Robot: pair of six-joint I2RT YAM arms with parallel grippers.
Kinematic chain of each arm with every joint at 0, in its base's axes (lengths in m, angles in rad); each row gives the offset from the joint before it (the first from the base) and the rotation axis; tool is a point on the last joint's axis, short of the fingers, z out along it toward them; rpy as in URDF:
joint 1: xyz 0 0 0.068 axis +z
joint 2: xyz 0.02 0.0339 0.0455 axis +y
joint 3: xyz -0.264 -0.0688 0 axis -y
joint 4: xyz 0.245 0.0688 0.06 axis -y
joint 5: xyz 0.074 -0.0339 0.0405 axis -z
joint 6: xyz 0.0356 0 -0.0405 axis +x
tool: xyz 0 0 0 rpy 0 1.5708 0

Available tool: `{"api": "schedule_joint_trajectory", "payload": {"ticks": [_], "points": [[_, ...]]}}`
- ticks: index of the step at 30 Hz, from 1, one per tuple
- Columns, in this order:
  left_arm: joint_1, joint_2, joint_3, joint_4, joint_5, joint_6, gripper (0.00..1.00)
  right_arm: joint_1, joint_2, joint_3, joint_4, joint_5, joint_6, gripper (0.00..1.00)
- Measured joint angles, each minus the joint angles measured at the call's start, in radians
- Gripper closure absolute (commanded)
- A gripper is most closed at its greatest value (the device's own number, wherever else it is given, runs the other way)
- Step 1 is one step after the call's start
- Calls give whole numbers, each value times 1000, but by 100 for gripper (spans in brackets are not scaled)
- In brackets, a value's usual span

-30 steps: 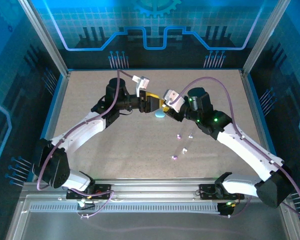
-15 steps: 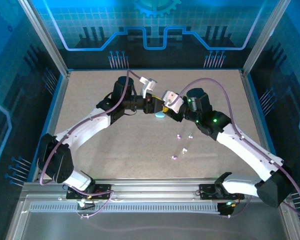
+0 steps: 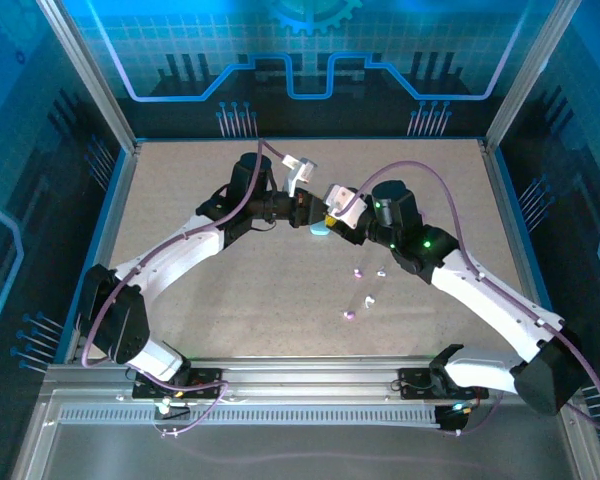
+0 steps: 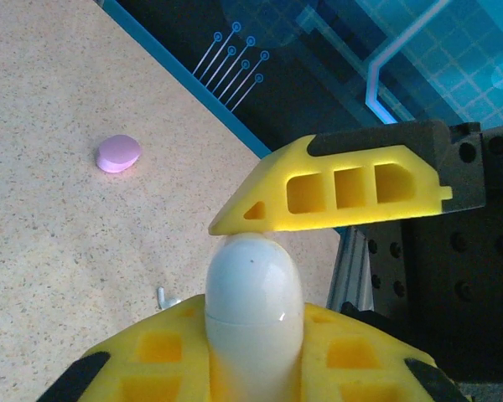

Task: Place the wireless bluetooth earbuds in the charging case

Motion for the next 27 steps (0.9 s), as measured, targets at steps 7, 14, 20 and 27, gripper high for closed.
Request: {"api": "schedule_joint_trajectory", "payload": {"ticks": [7,14,20,27], "points": [[5,-21,-60,127,-5,-4,93,-92,-89,-32,25,-124,185,38],[8,-108,-337,560,-59,-5,99,-357,-90,-22,34,-484,629,38],[8,-108,-426,838,-107,-5,96,-372,23,55,41,-738,941,37],[8,-108,-452,1043,-148,2,97,-364,137,148,103,-861,1296,35]]}}
